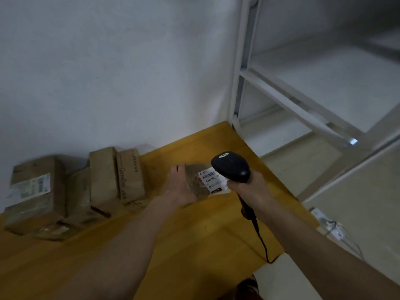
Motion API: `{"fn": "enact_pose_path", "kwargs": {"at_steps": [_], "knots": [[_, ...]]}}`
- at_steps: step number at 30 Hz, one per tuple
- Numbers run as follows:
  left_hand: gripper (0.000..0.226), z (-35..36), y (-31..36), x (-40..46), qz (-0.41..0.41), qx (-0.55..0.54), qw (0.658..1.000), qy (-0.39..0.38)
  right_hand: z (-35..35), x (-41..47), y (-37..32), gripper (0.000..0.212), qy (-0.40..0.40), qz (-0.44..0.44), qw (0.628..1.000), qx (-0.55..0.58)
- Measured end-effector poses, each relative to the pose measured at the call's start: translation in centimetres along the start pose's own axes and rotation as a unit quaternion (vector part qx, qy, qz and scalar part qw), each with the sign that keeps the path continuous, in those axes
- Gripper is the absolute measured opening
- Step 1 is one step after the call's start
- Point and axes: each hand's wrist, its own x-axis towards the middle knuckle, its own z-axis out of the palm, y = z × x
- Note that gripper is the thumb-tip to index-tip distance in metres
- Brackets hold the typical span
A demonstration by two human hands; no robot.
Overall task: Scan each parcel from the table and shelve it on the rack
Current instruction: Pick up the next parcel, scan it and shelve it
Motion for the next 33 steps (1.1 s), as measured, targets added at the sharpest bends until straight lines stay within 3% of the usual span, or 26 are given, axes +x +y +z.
{"fn": "enact_pose_path", "kwargs": {"at_steps": [3, 6, 11, 19, 26, 33], "knots": [[0.118, 2.4, 1.9, -0.1, 0.029, 0.005, 0.999, -0.036, -1.7, -1.5, 1.9, 0.031, 0.039, 0.028, 0.999, 0.010], [0.119, 4.6, 4.8, -0.5, 0.049, 0.021, 0.996, -0.066, -4.4, -2.9, 3.7, 0.012, 0.076, 0.065, 0.994, 0.034], [0.109, 8.7, 11.0, -2.5, 0.109, 0.060, 0.988, -0.093, -10.6, -5.4, 6.7, 0.014, 0.155, 0.091, 0.981, 0.080], [0.113, 15.8, 28.0, -8.3, 0.185, 0.049, 0.977, -0.098, -26.0, -12.9, 12.4, 0.006, 0.274, 0.091, 0.942, 0.172], [0.101, 16.7, 44.5, -11.8, 0.213, -0.040, 0.974, 0.058, -41.2, -18.2, 13.4, 0.018, 0.330, 0.020, 0.913, 0.239], [0.089, 11.0, 58.2, -12.4, 0.314, -0.089, 0.927, 0.183, -53.9, -19.3, 8.1, 0.021, 0.345, -0.079, 0.902, 0.247]]}}
